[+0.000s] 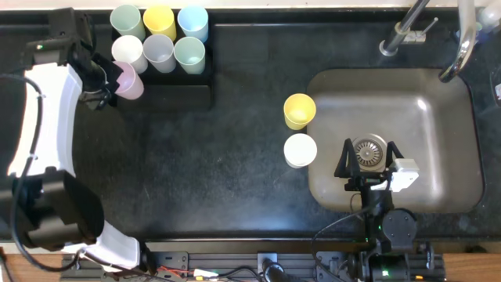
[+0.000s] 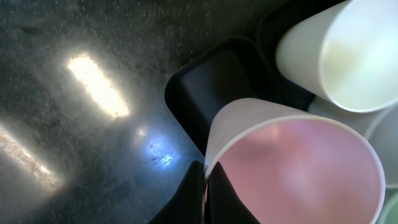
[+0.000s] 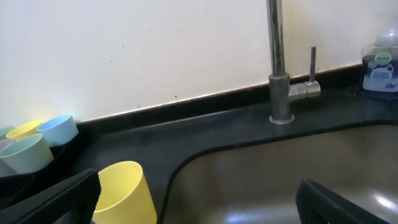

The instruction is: Store Cups

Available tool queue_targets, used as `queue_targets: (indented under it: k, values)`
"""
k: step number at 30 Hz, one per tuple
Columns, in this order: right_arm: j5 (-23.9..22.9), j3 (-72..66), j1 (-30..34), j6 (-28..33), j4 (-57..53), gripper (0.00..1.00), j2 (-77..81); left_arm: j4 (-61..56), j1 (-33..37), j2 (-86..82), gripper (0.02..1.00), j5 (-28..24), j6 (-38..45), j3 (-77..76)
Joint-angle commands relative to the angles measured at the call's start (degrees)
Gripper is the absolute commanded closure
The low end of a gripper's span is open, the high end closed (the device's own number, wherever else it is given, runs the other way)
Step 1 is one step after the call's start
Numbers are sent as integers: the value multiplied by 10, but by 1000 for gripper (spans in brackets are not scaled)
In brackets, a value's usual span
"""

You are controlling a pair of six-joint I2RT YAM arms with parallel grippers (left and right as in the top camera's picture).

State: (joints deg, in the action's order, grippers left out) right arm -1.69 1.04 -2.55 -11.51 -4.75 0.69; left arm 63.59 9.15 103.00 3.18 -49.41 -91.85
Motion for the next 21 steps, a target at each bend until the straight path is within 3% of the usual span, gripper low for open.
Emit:
queue_targets:
  k: [1, 21]
  values:
    - [2, -8, 2, 3, 3, 3, -5, 1, 13, 12, 982, -1, -6, -4]
    - [2, -8, 2, 3, 3, 3, -5, -19, 27, 80, 982, -5, -6, -4]
